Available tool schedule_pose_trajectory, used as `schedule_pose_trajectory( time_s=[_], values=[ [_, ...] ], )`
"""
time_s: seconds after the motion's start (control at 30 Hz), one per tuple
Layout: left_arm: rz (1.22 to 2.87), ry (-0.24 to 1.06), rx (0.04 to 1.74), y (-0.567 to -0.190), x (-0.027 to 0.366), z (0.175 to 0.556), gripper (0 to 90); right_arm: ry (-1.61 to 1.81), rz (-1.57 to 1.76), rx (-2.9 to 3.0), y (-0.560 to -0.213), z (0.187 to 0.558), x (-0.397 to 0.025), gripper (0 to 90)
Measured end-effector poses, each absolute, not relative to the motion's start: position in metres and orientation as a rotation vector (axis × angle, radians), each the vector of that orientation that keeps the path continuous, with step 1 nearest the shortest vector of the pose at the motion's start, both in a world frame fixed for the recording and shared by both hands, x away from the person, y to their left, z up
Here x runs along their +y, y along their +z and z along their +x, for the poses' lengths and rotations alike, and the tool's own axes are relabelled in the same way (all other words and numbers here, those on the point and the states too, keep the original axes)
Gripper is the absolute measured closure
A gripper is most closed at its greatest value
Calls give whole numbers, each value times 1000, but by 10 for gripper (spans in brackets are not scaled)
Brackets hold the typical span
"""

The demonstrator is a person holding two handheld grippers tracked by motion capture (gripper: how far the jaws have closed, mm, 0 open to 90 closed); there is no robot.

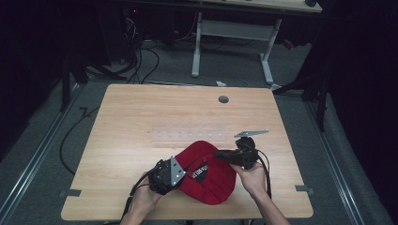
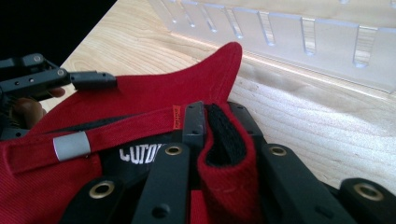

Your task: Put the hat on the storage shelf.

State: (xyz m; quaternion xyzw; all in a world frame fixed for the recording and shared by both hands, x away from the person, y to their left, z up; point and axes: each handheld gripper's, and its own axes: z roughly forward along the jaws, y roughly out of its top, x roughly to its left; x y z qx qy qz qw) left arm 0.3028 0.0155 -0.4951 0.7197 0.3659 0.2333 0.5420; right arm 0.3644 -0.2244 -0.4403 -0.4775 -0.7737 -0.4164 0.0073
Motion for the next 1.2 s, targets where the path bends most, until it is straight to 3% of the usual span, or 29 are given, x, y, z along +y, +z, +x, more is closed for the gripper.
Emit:
schedule_pose_trajectory(
  time_s=[0.17,0.47,0.8,0.93,1.2],
  values=[
    [1735,471,810,-486,17,296,670,-1336,-1472,-2371,-440,367,-231,762],
    [1740,367,796,-472,25,291,767,-1358,-1426,-2340,-442,371,-230,748],
    [1773,337,752,-472,24,286,834,-1412,-1423,-2297,-442,375,-229,635],
    [1797,311,729,-471,22,281,853,-1532,-1473,-2243,-435,375,-240,513],
    [1763,302,776,-469,30,285,854,-1702,-1537,-2206,-415,369,-261,456]
  ],
)
